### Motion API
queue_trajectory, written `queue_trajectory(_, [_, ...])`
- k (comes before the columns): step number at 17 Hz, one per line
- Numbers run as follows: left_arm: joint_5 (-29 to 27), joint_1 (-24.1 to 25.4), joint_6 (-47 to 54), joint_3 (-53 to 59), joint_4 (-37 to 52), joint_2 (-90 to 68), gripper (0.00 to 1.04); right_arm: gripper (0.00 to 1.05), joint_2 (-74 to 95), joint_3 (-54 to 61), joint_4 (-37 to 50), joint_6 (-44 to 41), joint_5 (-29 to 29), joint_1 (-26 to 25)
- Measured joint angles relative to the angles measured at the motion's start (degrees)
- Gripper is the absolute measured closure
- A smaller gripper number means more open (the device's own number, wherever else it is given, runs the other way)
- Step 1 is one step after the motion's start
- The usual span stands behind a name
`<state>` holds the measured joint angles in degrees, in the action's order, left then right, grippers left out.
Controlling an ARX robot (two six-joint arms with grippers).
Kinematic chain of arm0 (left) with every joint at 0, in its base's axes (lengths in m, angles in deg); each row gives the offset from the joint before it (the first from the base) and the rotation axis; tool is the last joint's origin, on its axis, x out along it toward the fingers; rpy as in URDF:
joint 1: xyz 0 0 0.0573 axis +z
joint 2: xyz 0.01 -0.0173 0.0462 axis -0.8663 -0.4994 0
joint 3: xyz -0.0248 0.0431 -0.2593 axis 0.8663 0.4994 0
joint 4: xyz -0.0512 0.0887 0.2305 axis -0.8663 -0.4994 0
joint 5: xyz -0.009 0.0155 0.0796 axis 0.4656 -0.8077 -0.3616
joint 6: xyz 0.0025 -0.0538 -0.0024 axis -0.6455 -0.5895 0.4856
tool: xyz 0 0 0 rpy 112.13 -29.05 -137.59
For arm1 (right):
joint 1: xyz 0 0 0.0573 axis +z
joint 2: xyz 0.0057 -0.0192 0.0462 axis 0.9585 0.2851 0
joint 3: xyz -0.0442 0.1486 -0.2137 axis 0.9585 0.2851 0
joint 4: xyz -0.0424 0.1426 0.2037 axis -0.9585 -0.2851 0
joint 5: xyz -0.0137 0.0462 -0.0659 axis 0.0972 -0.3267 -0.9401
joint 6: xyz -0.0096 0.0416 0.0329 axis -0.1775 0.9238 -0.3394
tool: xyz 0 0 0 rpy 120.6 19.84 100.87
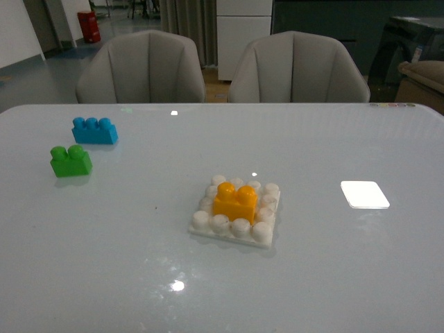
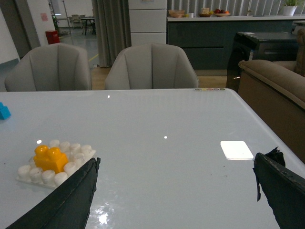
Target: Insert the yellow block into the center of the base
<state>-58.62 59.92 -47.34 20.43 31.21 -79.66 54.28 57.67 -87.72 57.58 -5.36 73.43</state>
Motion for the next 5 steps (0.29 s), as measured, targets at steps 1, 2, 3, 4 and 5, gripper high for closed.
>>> queue_trajectory(1, [0.00,0.00,0.00,0.00,0.00,0.00,0.07,0.06,-0.02,0.00,0.00,0.00,0.00,0.00])
queue_trajectory(2, [0.00,0.00,0.00,0.00,-0.02,0.00,0.07,0.06,-0.02,0.00,0.00,0.00,0.00,0.00])
queue_trajectory(3, [0.00,0.00,0.00,0.00,-0.02,0.00,0.07,0.06,-0.02,0.00,0.00,0.00,0.00,0.00])
queue_trajectory(4, [0.00,0.00,0.00,0.00,0.00,0.00,0.07,0.06,-0.02,0.00,0.00,0.00,0.00,0.00])
queue_trajectory(5, [0.00,0.00,0.00,0.00,0.00,0.00,0.07,0.06,-0.02,0.00,0.00,0.00,-0.02,0.00])
